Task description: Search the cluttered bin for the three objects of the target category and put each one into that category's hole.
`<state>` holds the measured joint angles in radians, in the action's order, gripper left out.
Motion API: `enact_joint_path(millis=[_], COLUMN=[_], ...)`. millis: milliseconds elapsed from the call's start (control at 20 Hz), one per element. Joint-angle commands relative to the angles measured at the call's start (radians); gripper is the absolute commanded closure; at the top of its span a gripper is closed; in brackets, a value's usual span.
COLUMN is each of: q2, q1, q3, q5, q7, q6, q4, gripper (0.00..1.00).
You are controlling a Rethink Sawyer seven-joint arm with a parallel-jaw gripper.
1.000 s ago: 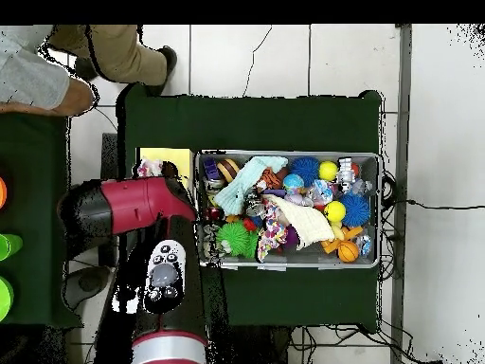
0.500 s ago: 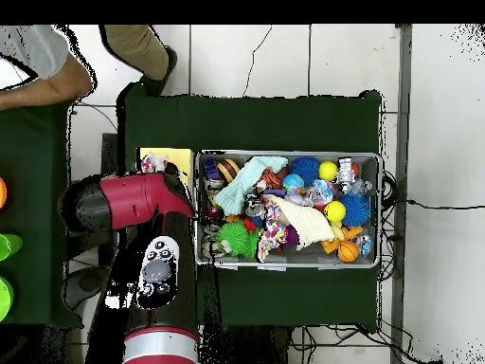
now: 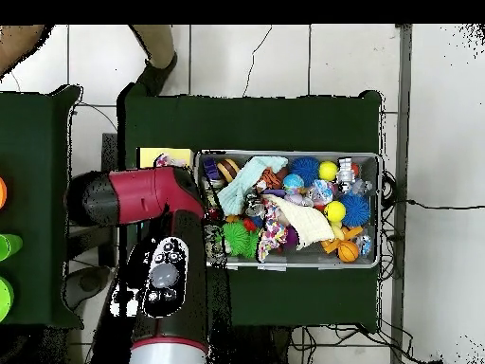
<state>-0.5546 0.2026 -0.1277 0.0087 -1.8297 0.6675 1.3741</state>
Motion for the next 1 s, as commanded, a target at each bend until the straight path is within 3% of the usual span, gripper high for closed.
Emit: enact_joint_path(millis=[50,150,200,350,600,750,1000], q2=[-0.064,-0.073,-0.071,0.013,0.137,0.156,0.126], q1=[-0.068,-0.085,-0.097,-0.168,-0.257,-0.271,-0.254], q3=[-0.003,0.012,0.027,0.142,0.281,0.311,0.314], q5=[-0.064,-0.072,-0.065,0.002,0.016,0.014,0.052], q7=[0.037,0.055,0.039,-0.008,-0.038,-0.065,-0.112], q6=[0.236,0.209,0.148,-0.054,-0.284,-0.31,-0.252], q4=[-0.013,0.014,0.053,0.165,0.205,0.208,0.225], gripper=[1.0,1.0,1.0,1.0,1.0,1.0,1.0])
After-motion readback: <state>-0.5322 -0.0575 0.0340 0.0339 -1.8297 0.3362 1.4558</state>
